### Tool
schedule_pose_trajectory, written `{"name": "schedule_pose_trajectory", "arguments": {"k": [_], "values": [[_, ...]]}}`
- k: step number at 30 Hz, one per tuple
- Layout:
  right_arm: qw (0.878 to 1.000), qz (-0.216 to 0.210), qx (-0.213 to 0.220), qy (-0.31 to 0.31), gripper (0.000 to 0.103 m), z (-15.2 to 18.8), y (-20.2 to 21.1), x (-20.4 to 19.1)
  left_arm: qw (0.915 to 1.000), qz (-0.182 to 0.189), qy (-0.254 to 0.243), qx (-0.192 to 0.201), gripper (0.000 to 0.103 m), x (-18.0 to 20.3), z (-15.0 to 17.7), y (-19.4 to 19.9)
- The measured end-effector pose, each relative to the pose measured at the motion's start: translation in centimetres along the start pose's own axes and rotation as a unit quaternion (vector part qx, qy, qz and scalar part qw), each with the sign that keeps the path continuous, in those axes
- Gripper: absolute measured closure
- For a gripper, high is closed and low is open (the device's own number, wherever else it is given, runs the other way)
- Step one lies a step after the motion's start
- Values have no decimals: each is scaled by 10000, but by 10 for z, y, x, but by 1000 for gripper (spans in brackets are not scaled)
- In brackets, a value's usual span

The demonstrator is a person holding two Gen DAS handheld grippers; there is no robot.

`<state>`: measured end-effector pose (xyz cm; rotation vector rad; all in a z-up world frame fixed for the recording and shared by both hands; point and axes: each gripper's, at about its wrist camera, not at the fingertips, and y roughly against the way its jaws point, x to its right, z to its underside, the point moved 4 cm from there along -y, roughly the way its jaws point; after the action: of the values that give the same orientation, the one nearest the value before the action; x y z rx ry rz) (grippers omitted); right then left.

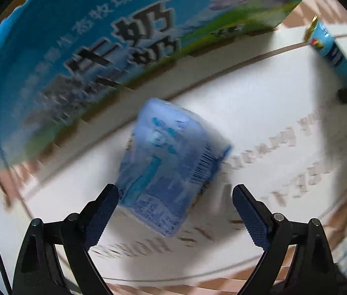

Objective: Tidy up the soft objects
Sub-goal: 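Grasp the blue-white packet with left tool while right tool grasps the blue tube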

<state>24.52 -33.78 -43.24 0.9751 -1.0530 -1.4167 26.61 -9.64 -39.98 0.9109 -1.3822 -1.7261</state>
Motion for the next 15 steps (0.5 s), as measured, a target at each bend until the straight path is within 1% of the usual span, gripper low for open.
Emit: {"name": "schedule_pose_trajectory", "arguments": {"k": [3,5,7,8,9,11,13,14,15], "values": [[10000,67,37,18,34,8,4,-5,9986,497,163,-66,8,14,4,3],[10000,9,-6,-22,41,12,7,-11,9970,740,193,-74,8,24,6,7],[9999,-131,-78,11,53,16,10,-19,9941,1049,267,-69,8,27,10,16],[9998,-192,-102,20,55,17,11,-22,9929,1138,329,-58,8,26,12,20],[9996,-253,-125,14,57,18,12,-24,9920,1194,403,-41,8,24,15,25],[9994,-306,-156,-49,57,19,15,-25,9914,1190,545,-60,8,15,16,28],[9993,-306,-143,-137,57,18,17,-25,9909,1144,695,-114,8,3,15,25],[9992,-318,-129,-199,57,18,18,-23,9907,1100,791,-142,8,3,17,24],[9991,-327,-119,-262,57,17,20,-22,9903,1063,880,-149,8,-2,12,20]]}}
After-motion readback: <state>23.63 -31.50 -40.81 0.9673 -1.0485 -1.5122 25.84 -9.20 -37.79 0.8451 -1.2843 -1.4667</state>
